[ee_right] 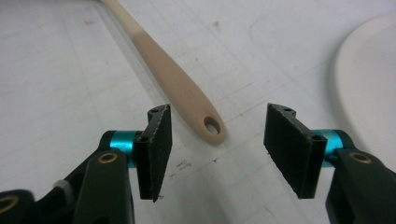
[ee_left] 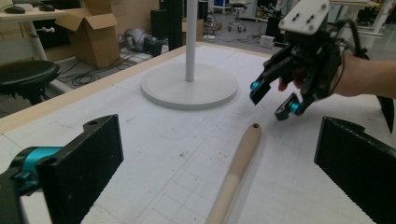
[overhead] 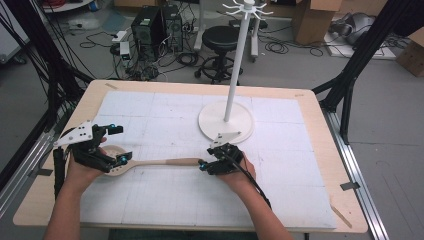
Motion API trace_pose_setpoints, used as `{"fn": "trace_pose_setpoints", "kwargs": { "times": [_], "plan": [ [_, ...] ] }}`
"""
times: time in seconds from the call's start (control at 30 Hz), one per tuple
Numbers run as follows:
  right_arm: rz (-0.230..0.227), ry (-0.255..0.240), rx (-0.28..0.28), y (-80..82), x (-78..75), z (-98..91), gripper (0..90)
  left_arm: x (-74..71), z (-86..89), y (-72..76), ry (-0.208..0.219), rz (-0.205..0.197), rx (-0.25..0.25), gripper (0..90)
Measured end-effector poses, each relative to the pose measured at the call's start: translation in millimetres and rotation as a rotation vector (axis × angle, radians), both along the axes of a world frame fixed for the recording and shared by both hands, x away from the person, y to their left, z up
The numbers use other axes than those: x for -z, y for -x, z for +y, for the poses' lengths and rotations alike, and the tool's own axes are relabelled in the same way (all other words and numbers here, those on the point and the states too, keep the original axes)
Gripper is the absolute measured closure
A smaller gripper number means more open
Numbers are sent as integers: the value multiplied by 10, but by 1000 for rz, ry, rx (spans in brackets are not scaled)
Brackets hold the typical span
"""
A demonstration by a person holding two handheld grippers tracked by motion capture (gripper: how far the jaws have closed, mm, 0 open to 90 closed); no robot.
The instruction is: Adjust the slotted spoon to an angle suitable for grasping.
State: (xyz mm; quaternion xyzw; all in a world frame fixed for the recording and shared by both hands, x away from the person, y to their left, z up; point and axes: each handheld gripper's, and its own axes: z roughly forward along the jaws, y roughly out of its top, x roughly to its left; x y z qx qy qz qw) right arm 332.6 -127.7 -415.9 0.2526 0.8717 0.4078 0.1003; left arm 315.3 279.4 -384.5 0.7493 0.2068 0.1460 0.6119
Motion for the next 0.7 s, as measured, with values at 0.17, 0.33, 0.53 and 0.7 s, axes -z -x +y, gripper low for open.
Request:
{"fn": "trace_pose_setpoints", "kwargs": {
  "times": [0.17, 0.33, 0.53, 0.7],
  "plan": [
    [-55, -108, 17, 172, -287, -327, 332, 4, -8, -5, 1, 6, 2, 17],
    [-97, -159, 54, 280, -400, -551, 313, 0, -8, -2, 2, 6, 6, 17],
    [-139, -201, 79, 385, -466, -804, 286, -1, -32, -1, -8, 12, 9, 17],
    [-154, -264, 66, 412, -480, -945, 218, -19, -26, -2, 1, 8, 16, 17]
  ]
}}
